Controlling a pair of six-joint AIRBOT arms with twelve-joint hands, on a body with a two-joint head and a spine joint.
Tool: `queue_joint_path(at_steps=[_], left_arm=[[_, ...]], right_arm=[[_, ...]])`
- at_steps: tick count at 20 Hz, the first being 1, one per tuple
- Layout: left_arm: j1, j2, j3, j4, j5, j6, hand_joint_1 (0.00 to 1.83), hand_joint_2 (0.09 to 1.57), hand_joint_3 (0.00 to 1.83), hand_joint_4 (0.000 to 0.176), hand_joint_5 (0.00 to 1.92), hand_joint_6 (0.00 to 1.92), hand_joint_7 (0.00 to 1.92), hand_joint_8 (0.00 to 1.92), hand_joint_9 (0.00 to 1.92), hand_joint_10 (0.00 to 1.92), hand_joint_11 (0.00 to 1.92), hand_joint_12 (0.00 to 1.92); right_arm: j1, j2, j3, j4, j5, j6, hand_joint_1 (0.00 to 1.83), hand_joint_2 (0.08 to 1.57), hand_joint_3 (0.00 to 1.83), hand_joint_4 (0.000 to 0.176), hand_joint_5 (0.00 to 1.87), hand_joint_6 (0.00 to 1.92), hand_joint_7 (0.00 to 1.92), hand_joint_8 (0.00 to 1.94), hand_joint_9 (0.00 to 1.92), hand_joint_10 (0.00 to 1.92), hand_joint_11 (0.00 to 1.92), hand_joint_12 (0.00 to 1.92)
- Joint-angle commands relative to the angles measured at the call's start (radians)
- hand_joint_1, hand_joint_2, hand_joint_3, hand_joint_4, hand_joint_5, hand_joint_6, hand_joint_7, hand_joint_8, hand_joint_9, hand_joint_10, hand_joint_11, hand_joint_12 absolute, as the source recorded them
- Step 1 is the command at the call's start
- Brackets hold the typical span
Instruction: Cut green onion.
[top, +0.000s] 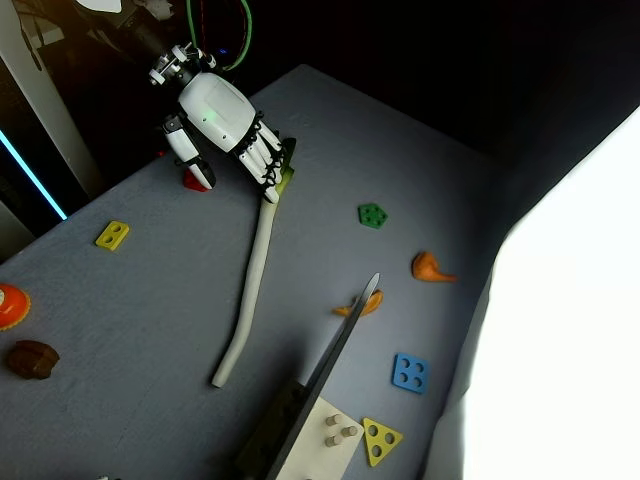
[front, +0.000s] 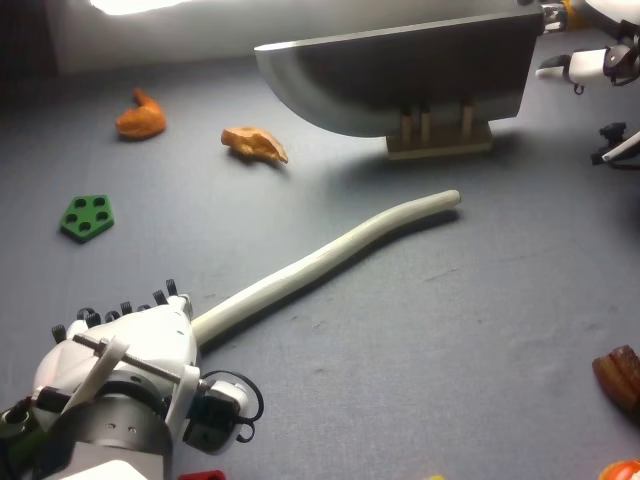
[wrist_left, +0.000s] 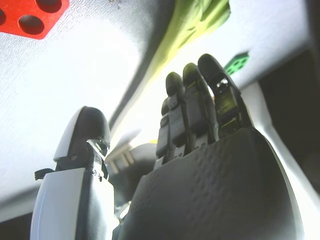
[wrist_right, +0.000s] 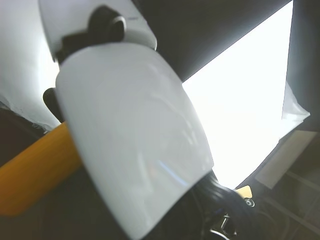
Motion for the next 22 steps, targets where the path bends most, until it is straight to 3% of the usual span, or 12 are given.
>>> queue_joint_path(at_steps=[1, 4, 5, 6, 7, 8, 9, 10, 11, 14, 16, 22], left_arm=[[0.001, -0.003, 0.001, 0.075, 0.055, 0.002, 0.68, 1.32, 0.00, 0.043, 0.16, 0.01, 0.38, 0.00, 0.31, 0.00, 0.00, 0.87], [0.009, -0.003, 0.001, 0.111, 0.057, 0.002, 0.70, 1.31, 0.00, 0.042, 0.16, 0.00, 0.38, 0.00, 0.31, 0.01, 0.00, 0.81], [0.013, -0.003, 0.000, 0.124, 0.060, 0.002, 0.69, 1.31, 0.00, 0.044, 0.14, 0.00, 0.38, 0.00, 0.30, 0.00, 0.00, 0.81], [0.018, -0.003, -0.002, 0.136, 0.068, 0.002, 0.68, 1.31, 0.00, 0.044, 0.14, 0.00, 0.38, 0.00, 0.30, 0.00, 0.00, 0.81], [0.026, -0.003, -0.006, 0.148, 0.081, -0.013, 0.68, 1.31, 0.00, 0.046, 0.14, 0.00, 0.38, 0.00, 0.31, 0.01, 0.00, 0.82], [0.036, -0.004, -0.010, 0.160, 0.099, -0.038, 0.68, 1.31, 0.00, 0.048, 0.12, 0.00, 0.35, 0.00, 0.30, 0.00, 0.00, 0.83], [0.046, -0.004, -0.017, 0.168, 0.121, -0.063, 0.66, 1.31, 0.00, 0.046, 0.09, 0.00, 0.28, 0.00, 0.27, 0.00, 0.00, 0.80], [0.056, -0.004, -0.025, 0.176, 0.136, -0.069, 0.65, 1.32, 0.00, 0.045, 0.06, 0.00, 0.28, 0.00, 0.25, 0.00, 0.00, 0.78], [0.067, -0.004, -0.031, 0.188, 0.142, -0.076, 0.65, 1.32, 0.00, 0.045, 0.06, 0.00, 0.26, 0.00, 0.24, 0.00, 0.00, 0.74], [0.107, -0.005, -0.046, 0.231, 0.151, -0.111, 0.73, 1.30, 0.00, 0.046, 0.08, 0.00, 0.28, 0.00, 0.24, 0.00, 0.00, 0.72], [0.128, -0.009, -0.055, 0.249, 0.163, -0.121, 0.65, 1.32, 0.00, 0.043, 0.06, 0.00, 0.25, 0.00, 0.21, 0.00, 0.00, 0.64], [0.153, -0.048, -0.059, 0.278, 0.199, -0.156, 0.65, 1.32, 0.00, 0.044, 0.12, 0.01, 0.30, 0.00, 0.25, 0.01, 0.00, 0.72]], right_arm=[[0.003, 0.008, 0.008, 0.024, 0.112, 0.007, 1.14, 1.03, 0.00, 0.000, 0.54, 1.89, 0.63, 1.90, 0.61, 1.90, 0.53, 1.91], [0.002, 0.008, 0.008, 0.024, 0.112, 0.007, 1.19, 1.00, 0.00, 0.000, 0.85, 1.92, 1.09, 1.94, 1.20, 1.92, 1.16, 1.92], [0.002, 0.008, 0.008, 0.024, 0.112, 0.007, 1.22, 1.00, 0.00, 0.000, 0.94, 1.92, 1.22, 1.94, 1.33, 1.92, 1.33, 1.92], [0.003, 0.008, 0.008, 0.024, 0.112, 0.007, 1.22, 0.99, 0.00, 0.000, 0.96, 1.92, 1.25, 1.94, 1.37, 1.92, 1.38, 1.92], [0.003, 0.008, 0.008, 0.024, 0.112, 0.007, 1.28, 1.00, 0.00, 0.000, 1.01, 1.83, 1.35, 1.94, 1.47, 1.92, 1.52, 1.92], [0.003, 0.008, 0.008, 0.024, 0.112, 0.006, 1.17, 0.75, 0.77, 0.000, 0.96, 1.49, 1.46, 1.94, 1.53, 1.92, 1.58, 1.92], [0.003, 0.008, 0.008, 0.024, 0.112, 0.006, 1.51, 0.79, 0.72, 0.000, 1.29, 1.83, 1.59, 1.94, 1.68, 1.92, 1.72, 1.92], [0.003, 0.008, 0.008, 0.024, 0.112, 0.006, 1.63, 0.83, 0.65, 0.135, 1.44, 1.90, 1.66, 1.94, 1.76, 1.92, 1.80, 1.92], [0.003, 0.008, 0.008, 0.024, 0.112, 0.006, 1.69, 0.81, 0.64, 0.168, 1.50, 1.92, 1.66, 1.94, 1.78, 1.92, 1.82, 1.92], [0.005, 0.008, 0.008, 0.024, 0.116, 0.006, 1.70, 0.77, 0.78, 0.176, 1.43, 1.92, 1.67, 1.94, 1.79, 1.92, 1.84, 1.92], [0.007, 0.008, 0.008, 0.024, 0.125, 0.006, 1.71, 0.75, 0.81, 0.176, 1.44, 1.92, 1.67, 1.94, 1.78, 1.92, 1.82, 1.92], [0.008, 0.008, 0.007, 0.024, 0.163, -0.037, 1.69, 0.76, 0.81, 0.176, 1.41, 1.92, 1.61, 1.94, 1.70, 1.92, 1.74, 1.92]])
